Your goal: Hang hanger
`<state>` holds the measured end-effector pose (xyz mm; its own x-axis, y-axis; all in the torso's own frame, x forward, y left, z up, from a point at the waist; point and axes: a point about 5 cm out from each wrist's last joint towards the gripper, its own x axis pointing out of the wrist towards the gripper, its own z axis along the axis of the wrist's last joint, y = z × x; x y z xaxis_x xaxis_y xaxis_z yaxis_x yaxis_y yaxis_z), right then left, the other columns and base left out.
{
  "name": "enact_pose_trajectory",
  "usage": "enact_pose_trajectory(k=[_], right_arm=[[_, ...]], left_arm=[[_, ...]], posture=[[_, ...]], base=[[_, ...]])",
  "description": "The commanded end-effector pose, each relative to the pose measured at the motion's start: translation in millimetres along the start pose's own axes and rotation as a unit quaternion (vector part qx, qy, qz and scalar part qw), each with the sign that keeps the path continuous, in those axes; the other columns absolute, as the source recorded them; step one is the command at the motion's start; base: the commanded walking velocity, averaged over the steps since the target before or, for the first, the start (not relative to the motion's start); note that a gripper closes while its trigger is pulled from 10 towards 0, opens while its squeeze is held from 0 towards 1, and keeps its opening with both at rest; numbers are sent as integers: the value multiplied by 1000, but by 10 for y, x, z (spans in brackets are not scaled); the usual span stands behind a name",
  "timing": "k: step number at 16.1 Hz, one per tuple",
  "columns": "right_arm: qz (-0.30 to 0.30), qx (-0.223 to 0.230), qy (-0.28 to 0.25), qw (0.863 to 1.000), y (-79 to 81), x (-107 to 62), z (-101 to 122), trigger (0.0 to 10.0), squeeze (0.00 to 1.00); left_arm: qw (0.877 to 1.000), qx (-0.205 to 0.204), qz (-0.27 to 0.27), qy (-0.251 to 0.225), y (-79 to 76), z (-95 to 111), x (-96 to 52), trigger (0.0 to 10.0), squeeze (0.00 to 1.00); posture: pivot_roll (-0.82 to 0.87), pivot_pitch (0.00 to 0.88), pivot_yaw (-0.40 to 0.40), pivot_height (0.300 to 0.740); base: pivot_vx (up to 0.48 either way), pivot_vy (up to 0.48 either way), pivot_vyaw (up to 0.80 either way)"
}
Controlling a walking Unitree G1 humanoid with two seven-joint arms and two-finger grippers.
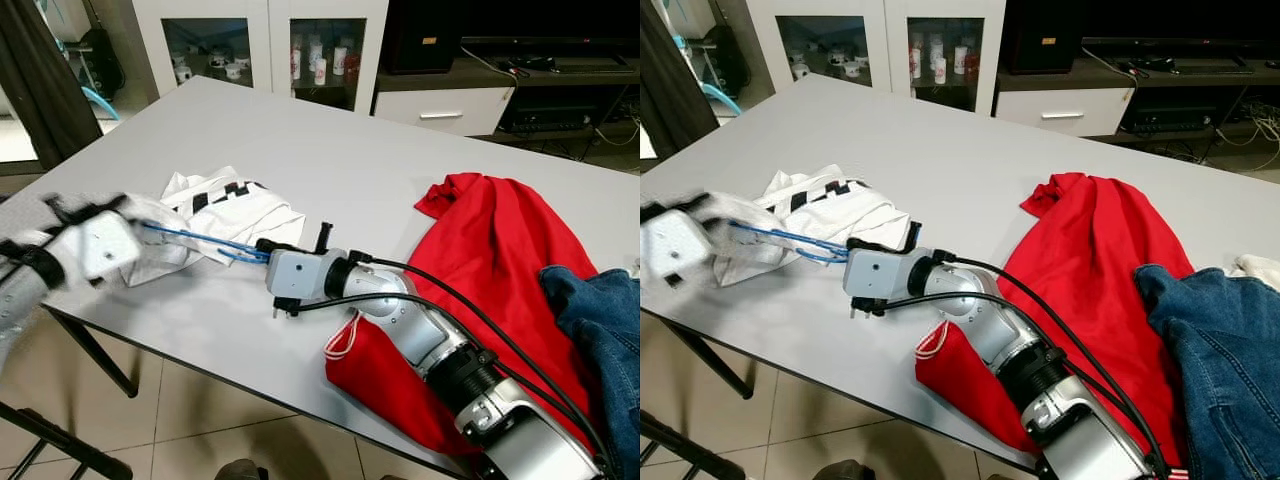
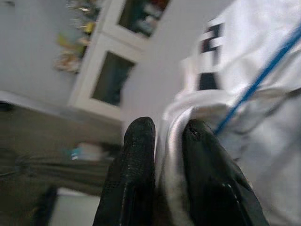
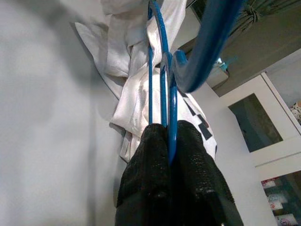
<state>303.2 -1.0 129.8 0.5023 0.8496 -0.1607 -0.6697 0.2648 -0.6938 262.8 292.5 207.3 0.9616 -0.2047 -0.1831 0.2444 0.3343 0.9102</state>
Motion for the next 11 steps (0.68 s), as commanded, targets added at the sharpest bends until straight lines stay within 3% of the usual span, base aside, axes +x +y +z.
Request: enact_pose_trajectory(k=[1,4,6,7,8,9,10,11], right_arm=[[-2,9,10,1000,16,-23,-45,10000,0],[4,11,11,1000,46,-17,-43,10000,0],[5,12,12,1000,56,-11,-42,10000,0],[6,12,12,1000,65,-10,-41,10000,0],[7,12,12,1000,69,-9,-40,10000,0],[8,13,12,1000,76,-10,-42,10000,0],[8,13,13,1000,78,-9,-44,10000,0],[9,13,13,1000,82,-12,-44,10000,0]], left_arm=[[999,26,32,-4,168,12,-51,10000,0],[998,52,21,1,228,-40,-173,10000,0],[1000,18,23,-1,220,-76,-219,10000,0],[1000,-11,18,-10,192,-82,-243,10000,333],[999,-36,26,-15,186,-88,-250,10000,839],[997,-64,50,-4,209,-135,-252,10000,851],[996,-68,61,5,226,-162,-249,10000,851],[990,-94,100,13,294,-216,-259,10000,0]], posture=[[91,0,0,740],[98,0,-3,740],[103,0,-2,740],[103,0,-1,740],[104,0,0,740],[104,0,-2,740],[104,0,-2,740],[102,0,-2,740]], base=[[0,0,0],[0,0,0],[0,0,0],[0,0,0],[0,0,0],[0,0,0],[0,0,0],[0,0,0]])
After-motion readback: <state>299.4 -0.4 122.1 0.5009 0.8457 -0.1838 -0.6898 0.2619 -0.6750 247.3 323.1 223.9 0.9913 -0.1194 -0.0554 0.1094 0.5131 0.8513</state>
